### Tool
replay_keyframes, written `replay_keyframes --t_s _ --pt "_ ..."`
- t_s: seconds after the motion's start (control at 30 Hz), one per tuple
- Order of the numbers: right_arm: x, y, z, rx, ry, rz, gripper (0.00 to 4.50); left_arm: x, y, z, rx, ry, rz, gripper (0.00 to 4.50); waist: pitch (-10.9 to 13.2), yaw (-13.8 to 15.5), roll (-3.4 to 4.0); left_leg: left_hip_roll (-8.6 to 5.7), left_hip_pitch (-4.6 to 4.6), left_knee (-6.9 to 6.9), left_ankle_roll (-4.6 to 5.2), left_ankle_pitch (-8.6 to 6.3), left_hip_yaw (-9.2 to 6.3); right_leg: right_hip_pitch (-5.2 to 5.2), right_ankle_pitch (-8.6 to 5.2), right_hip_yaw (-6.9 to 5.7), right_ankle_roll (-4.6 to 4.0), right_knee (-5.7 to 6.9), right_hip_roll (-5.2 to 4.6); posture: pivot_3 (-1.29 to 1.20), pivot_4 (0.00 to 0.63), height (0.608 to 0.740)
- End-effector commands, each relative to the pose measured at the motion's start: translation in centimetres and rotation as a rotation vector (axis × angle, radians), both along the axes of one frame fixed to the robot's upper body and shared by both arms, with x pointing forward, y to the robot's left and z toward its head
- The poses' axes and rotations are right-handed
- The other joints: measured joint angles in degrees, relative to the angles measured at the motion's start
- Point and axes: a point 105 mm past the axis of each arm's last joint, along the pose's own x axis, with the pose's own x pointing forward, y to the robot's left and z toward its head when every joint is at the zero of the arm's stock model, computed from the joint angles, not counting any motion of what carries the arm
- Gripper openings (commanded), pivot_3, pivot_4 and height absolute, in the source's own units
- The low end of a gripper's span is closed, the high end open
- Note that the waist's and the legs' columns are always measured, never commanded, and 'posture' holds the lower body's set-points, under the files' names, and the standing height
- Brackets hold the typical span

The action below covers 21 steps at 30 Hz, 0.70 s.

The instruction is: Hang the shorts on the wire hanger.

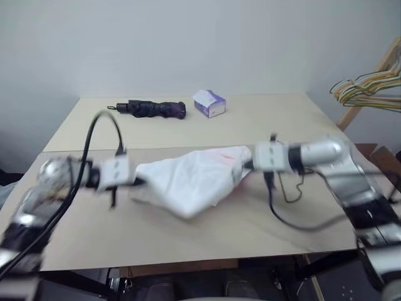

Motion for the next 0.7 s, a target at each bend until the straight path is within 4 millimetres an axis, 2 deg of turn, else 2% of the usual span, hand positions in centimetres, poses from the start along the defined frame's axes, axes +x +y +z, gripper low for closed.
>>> replay_keyframes --t_s 0.03,0.07,0.1,0.13,0.17,0.23,0.33,0.4,0.47,0.53,0.57,0.6,0.63,0.7 --pt "5.5 -1.6 10.6 0.246 -0.448 -0.323 0.00 5.6 2.4 13.1 -0.278 -0.530 0.402 0.04 0.0 0.1 -0.07 -0.02 -0.24 0.02 -0.03 0.02 -0.08 -0.20 0.07 0.00 0.01 0.00 0.00 -0.03 0.000 0.740" --pt "5.9 -1.9 13.9 0.338 -0.573 -0.388 0.00 5.6 2.9 16.7 -0.412 -0.643 0.457 0.04 0.0 -0.1 -0.10 -0.06 -0.52 0.02 -0.04 0.02 -0.21 -0.48 0.08 0.00 0.02 0.06 -0.04 -0.03 0.000 0.740" --pt "5.6 -2.1 16.4 0.397 -0.686 -0.418 0.00 5.0 3.5 19.5 -0.537 -0.720 0.474 0.04 0.0 -0.3 -0.09 -0.08 -1.08 -0.02 -0.07 0.03 -0.30 -1.10 0.11 0.02 0.04 0.16 -0.08 -0.03 0.000 0.740" --pt "4.9 -2.3 18.8 0.446 -0.820 -0.422 0.00 3.6 3.5 22.1 -0.638 -0.806 0.422 0.04 0.0 -0.5 -0.10 -0.08 -1.32 -0.03 -0.23 0.11 -0.52 -1.41 0.12 0.04 0.04 0.50 -0.09 -0.03 0.000 0.740" --pt "4.0 -2.4 20.4 0.483 -0.912 -0.413 0.00 2.3 3.6 23.8 -0.705 -0.864 0.374 0.04 0.0 -0.6 -0.08 -0.12 -1.63 -0.08 -0.78 0.32 -0.63 -1.98 0.12 -0.01 0.04 0.82 -0.18 -0.04 0.000 0.740" --pt "2.5 -2.4 21.5 0.511 -1.024 -0.375 0.00 0.1 4.0 25.4 -0.743 -0.968 0.305 0.04 -0.1 -1.0 0.03 -0.15 -1.61 -0.29 -1.03 0.15 -0.71 -2.16 0.12 -0.13 0.05 1.01 -0.21 -0.04 0.000 0.740" --pt "0.7 -2.2 20.8 0.497 -1.103 -0.309 0.00 -1.8 4.6 25.2 -0.766 -1.022 0.249 0.04 -0.1 -1.3 0.03 -0.09 -1.29 -0.42 -1.05 -0.34 -0.72 -2.07 0.11 -0.33 0.06 1.22 -0.17 -0.04 0.000 0.740" --pt "0.3 -2.2 18.6 0.440 -1.070 -0.283 0.00 -2.4 4.6 23.6 -0.778 -0.957 0.173 0.04 -0.1 -1.6 0.04 -0.09 -1.35 -0.37 -0.91 -0.42 -0.73 -1.95 0.11 -0.38 0.07 0.97 -0.17 -0.03 0.000 0.740" --pt "0.1 -2.1 16.2 0.392 -1.008 -0.253 0.00 -2.3 4.3 21.2 -0.739 -0.828 0.120 0.04 -0.1 -1.8 0.03 -0.08 -1.61 -0.03 -0.87 -0.44 -0.71 -1.83 0.08 -0.39 0.12 0.56 -0.18 -0.03 0.000 0.740" --pt "-0.1 -1.9 12.3 0.300 -0.907 -0.201 0.00 -2.6 2.9 16.6 -0.578 -0.646 0.031 0.04 -0.1 -2.5 0.04 -0.12 -1.77 0.14 -0.77 -0.40 -0.67 -1.73 0.08 -0.36 0.12 0.19 -0.21 -0.04 0.000 0.740" --pt "-0.2 -1.9 9.5 0.209 -0.832 -0.164 0.00 -3.1 2.1 13.2 -0.482 -0.483 -0.015 0.04 -0.1 -2.6 0.04 -0.11 -1.67 0.23 -0.54 -0.47 -0.66 -1.49 0.08 -0.36 0.12 0.17 -0.20 -0.03 0.000 0.740" --pt "-0.6 -1.9 6.6 0.109 -0.762 -0.111 0.00 -4.1 1.3 9.4 -0.337 -0.346 -0.088 0.04 -0.1 -2.7 0.05 -0.10 -1.42 0.32 -0.31 -0.55 -0.60 -1.19 0.07 -0.40 0.11 0.11 -0.17 -0.02 0.000 0.740" --pt "-1.0 -2.0 4.0 -0.004 -0.704 -0.063 0.00 -5.1 1.1 6.5 -0.261 -0.217 -0.121 0.04 -0.1 -2.9 0.07 -0.10 -1.17 0.33 -0.26 -0.52 -0.49 -0.94 0.07 -0.41 0.11 -0.05 -0.17 -0.02 0.000 0.740" --pt "-1.9 -2.5 -0.2 -0.155 -0.588 0.006 0.00 -6.8 1.3 2.4 -0.167 -0.017 -0.152 0.04 0.1 -3.1 0.04 -0.02 -0.16 0.29 -0.26 -0.53 -0.17 -0.08 -0.05 -0.40 -0.04 -0.10 -0.16 -0.01 0.000 0.740"
